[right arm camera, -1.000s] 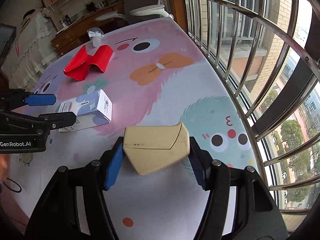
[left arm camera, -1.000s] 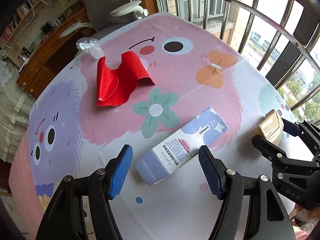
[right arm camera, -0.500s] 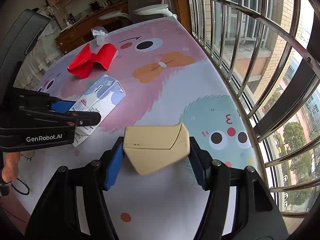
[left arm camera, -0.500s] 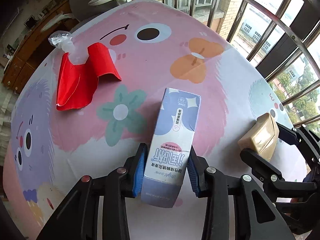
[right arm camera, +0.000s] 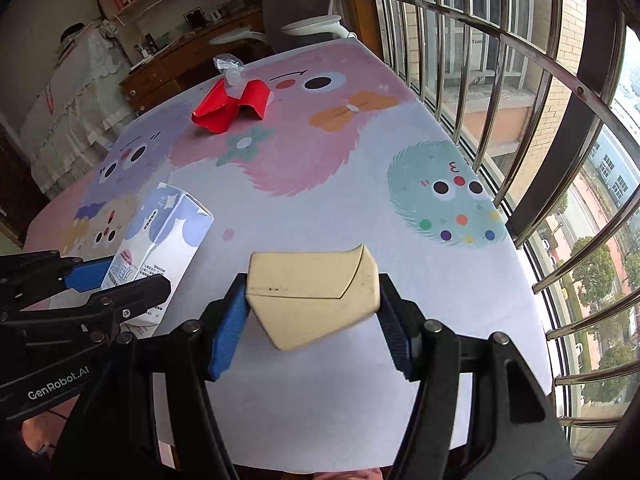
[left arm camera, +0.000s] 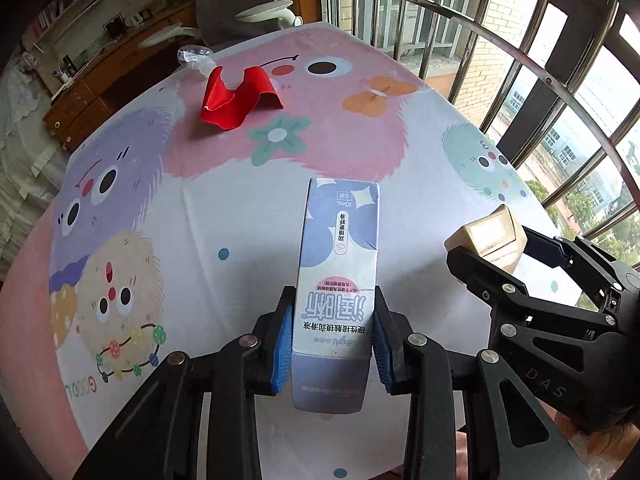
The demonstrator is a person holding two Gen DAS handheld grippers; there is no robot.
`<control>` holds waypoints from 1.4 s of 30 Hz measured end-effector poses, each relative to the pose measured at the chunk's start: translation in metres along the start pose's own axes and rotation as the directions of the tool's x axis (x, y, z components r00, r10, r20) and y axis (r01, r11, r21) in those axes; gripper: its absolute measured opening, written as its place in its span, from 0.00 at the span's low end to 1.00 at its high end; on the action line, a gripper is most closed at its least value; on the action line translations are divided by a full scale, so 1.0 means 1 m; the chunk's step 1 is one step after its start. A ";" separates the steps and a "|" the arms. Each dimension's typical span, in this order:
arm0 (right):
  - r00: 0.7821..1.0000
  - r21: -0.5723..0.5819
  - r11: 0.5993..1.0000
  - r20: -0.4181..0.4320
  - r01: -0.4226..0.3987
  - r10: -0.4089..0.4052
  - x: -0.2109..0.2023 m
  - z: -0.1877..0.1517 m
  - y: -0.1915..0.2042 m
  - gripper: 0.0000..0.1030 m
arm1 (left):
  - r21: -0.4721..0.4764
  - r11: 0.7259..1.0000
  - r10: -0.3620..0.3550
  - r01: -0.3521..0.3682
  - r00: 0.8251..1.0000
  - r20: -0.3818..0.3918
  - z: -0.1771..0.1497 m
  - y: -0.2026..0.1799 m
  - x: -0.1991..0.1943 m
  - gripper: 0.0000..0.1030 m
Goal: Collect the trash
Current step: 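Carry the beige box and milk carton down over the bin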
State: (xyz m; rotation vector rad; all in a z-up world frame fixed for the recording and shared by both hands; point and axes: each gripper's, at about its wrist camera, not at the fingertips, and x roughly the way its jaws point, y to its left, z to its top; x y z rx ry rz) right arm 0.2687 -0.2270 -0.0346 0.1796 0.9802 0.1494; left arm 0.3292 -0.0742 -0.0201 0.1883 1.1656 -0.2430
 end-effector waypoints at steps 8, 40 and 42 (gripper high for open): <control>1.000 -0.017 0.999 0.007 -0.027 0.027 -0.067 -0.087 0.051 0.57 | -0.076 0.997 -0.010 0.014 0.999 0.048 -0.128 0.002 -0.083 0.33; 0.898 0.176 0.976 -0.396 -0.128 0.190 0.126 -0.368 0.009 0.57 | -0.293 0.937 -0.249 0.189 0.951 -0.185 -0.423 -0.016 0.111 0.34; 0.886 0.186 0.974 -0.421 -0.127 0.196 0.150 -0.376 0.002 0.57 | -0.302 0.933 -0.262 0.198 0.946 -0.189 -0.432 -0.016 0.130 0.39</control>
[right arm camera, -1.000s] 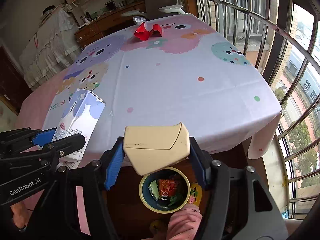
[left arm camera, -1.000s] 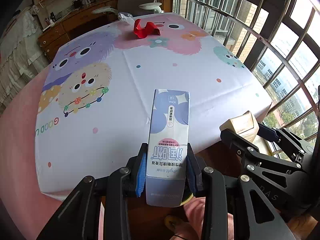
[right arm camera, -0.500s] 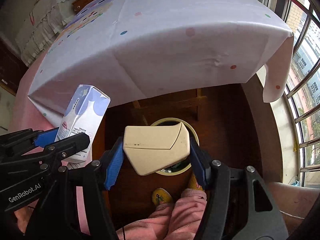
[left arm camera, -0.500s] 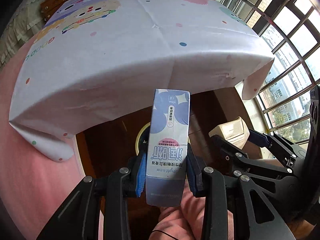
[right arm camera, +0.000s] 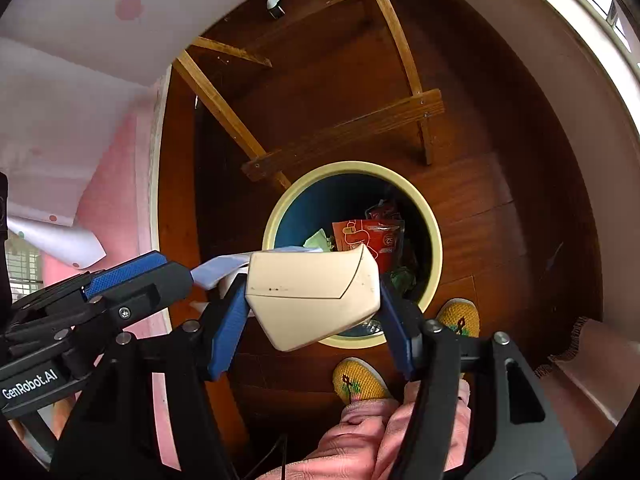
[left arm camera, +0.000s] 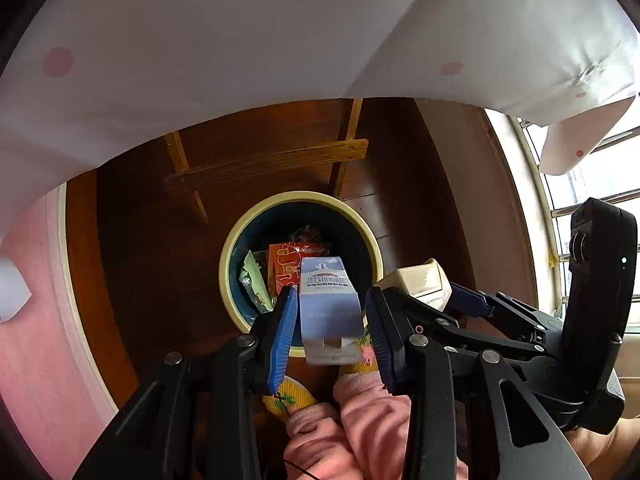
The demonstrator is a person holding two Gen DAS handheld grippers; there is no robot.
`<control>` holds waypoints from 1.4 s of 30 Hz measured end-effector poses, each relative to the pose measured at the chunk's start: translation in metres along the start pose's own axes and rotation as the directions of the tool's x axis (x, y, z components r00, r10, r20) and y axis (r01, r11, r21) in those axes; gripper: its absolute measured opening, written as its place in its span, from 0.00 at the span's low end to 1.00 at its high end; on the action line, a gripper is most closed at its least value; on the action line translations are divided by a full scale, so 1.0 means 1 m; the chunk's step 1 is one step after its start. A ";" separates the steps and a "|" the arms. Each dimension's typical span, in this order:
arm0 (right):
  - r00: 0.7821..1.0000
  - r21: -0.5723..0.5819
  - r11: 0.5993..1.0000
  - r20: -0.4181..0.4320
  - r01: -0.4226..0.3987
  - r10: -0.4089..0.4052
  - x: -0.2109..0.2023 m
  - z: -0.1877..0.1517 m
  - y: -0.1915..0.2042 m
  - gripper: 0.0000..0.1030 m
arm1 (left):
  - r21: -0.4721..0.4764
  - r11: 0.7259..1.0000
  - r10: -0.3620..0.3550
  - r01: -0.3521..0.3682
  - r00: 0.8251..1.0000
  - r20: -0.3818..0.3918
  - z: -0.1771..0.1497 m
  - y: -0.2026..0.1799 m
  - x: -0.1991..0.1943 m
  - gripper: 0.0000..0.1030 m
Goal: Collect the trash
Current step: 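Carry the beige box and milk carton down over the bin, then open both grippers to drop the box and carton into the bin, then raise both tools from the bin back toward the table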
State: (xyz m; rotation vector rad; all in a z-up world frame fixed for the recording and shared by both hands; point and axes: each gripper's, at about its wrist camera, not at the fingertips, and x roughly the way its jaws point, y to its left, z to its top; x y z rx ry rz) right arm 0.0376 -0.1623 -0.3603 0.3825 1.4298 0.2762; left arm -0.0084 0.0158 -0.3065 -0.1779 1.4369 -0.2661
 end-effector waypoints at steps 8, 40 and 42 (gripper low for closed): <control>0.998 -0.050 0.997 -0.002 0.061 -0.061 0.044 0.017 -0.019 0.72 | -0.084 0.994 0.072 -0.072 0.997 -0.009 -0.008 0.038 0.042 0.82; 0.991 -0.109 0.991 0.113 0.083 -0.070 -0.146 0.019 0.085 0.72 | -0.133 0.983 0.148 -0.127 0.976 0.162 0.048 0.019 -0.170 0.82; 0.990 -0.117 0.990 0.127 0.077 -0.062 -0.170 0.018 0.095 0.72 | -0.119 0.984 0.153 -0.132 0.969 0.193 0.047 0.009 -0.199 0.82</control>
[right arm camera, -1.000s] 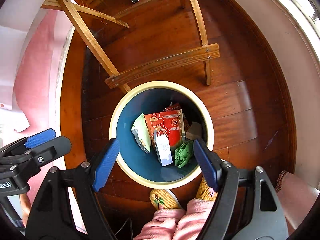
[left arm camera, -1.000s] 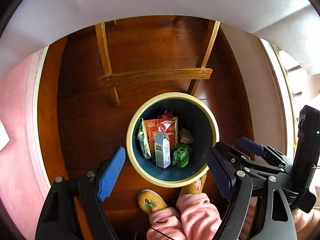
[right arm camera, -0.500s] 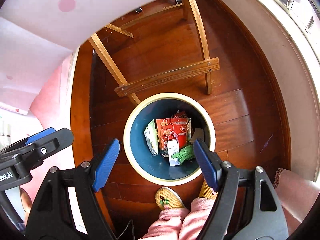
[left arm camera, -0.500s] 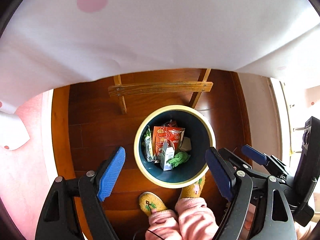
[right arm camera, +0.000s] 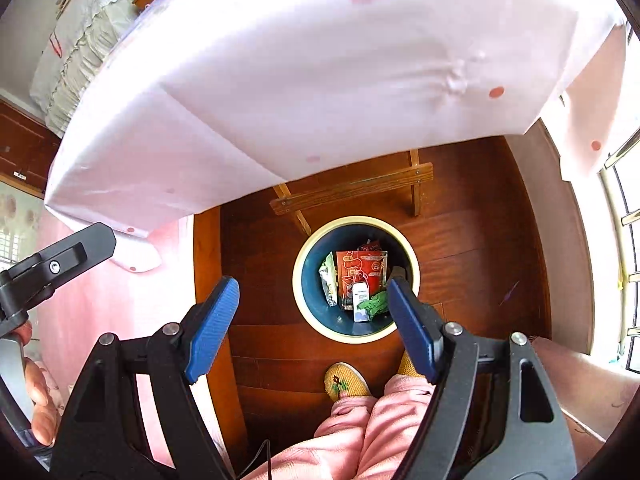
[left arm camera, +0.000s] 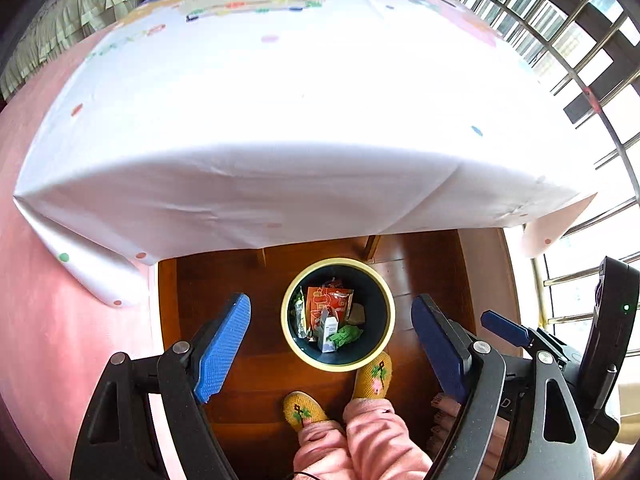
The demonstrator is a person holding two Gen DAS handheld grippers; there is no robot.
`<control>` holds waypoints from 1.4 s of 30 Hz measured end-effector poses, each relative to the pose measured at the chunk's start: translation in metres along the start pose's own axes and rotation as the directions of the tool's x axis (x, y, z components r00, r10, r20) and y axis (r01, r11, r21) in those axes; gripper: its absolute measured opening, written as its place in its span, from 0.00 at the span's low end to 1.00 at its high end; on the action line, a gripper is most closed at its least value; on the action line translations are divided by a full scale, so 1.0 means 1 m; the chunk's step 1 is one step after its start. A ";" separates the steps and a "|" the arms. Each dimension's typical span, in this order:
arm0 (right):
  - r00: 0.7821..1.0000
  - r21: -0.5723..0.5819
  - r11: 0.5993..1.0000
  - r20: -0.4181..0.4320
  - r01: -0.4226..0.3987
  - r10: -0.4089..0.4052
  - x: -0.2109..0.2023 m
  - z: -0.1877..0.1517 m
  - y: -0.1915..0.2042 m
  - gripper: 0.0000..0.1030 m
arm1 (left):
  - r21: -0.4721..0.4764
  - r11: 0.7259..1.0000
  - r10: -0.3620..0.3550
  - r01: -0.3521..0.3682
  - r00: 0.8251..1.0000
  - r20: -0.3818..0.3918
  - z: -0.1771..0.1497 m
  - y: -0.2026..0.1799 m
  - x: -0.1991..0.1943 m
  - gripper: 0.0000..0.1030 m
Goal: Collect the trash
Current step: 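Raise both tools from the bin back toward the table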
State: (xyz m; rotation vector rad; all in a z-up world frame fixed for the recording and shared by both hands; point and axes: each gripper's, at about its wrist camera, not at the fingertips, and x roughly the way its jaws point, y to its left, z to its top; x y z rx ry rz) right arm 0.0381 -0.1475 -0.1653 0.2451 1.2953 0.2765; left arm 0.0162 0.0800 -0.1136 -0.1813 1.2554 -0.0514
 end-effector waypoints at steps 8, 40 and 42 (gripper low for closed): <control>0.999 -0.038 0.999 0.033 0.039 -0.038 -0.081 0.010 0.026 0.73 | 0.040 0.999 -0.023 0.019 0.996 0.092 0.010 -0.019 -0.104 0.82; 0.963 -0.021 1.000 0.268 0.017 -0.011 -0.207 0.187 0.064 0.72 | 0.108 0.994 -0.014 -0.024 0.943 0.332 0.153 -0.011 -0.246 0.81; 0.968 -0.023 1.000 0.252 -0.005 0.010 -0.194 0.219 0.060 0.72 | 0.104 0.994 0.007 -0.044 0.942 0.335 0.174 -0.014 -0.236 0.81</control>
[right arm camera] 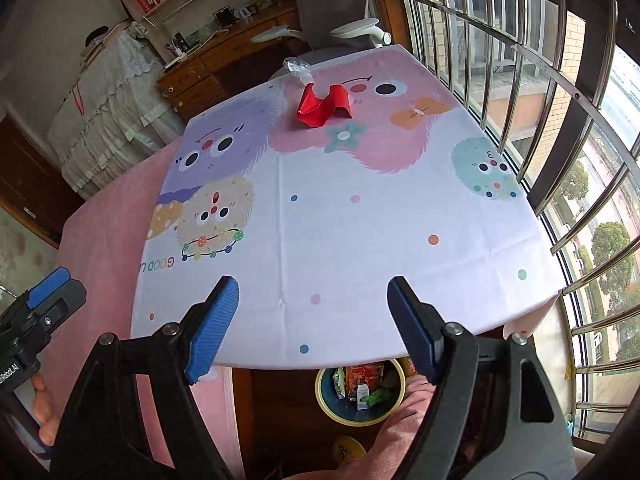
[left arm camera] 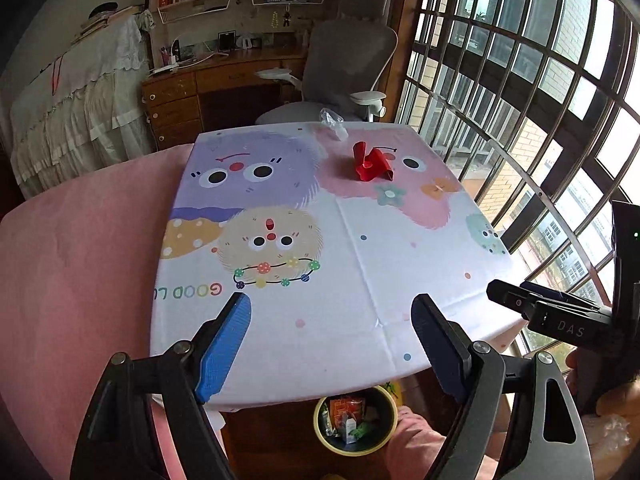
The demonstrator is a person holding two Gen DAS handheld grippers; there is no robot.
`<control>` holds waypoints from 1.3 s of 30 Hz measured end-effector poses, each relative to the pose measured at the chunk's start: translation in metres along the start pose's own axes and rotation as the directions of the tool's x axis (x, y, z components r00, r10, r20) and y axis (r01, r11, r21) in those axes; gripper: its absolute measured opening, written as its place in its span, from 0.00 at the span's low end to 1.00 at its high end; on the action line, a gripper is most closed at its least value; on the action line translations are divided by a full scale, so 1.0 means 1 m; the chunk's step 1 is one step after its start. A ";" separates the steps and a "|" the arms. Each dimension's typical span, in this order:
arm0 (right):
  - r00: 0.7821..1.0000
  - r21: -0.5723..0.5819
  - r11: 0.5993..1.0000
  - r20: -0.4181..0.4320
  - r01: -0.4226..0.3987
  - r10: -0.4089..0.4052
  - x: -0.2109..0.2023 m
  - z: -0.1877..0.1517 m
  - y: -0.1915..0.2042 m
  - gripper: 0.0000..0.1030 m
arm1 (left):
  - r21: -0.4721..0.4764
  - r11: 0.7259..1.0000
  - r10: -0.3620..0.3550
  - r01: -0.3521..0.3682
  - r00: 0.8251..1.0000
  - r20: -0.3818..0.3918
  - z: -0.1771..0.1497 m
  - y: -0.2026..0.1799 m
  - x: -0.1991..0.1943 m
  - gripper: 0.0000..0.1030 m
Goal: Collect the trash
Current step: 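Raise both tools from the bin back toward the table, then grasp the red folded paper with the right gripper while the left gripper grasps the plastic bag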
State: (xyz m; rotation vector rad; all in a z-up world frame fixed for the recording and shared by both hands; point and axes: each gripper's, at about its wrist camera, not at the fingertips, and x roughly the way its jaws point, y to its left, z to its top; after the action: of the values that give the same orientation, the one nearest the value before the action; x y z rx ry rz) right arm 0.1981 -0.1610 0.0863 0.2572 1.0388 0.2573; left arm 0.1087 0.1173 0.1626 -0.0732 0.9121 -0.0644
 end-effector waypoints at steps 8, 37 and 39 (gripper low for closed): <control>0.994 -0.041 0.997 -0.090 -0.061 0.057 0.108 0.129 -0.019 0.77 | -0.068 0.997 0.038 -0.043 0.997 -0.074 0.095 -0.016 0.111 0.81; 0.950 -0.221 0.966 -0.251 0.133 -0.188 0.393 0.287 -0.006 0.76 | -0.297 0.928 0.152 -0.226 0.956 -0.252 0.230 0.025 0.394 0.81; 0.954 -0.228 0.965 -0.236 0.129 -0.184 0.393 0.287 -0.007 0.60 | -0.299 0.929 0.145 -0.218 0.958 -0.247 0.238 0.027 0.401 0.81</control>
State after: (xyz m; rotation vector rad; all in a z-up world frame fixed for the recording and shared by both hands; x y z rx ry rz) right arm 0.6386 -0.0637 -0.0967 -0.0535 1.2705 0.2579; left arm 0.5424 0.1176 -0.0105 -0.2913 1.1430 0.2575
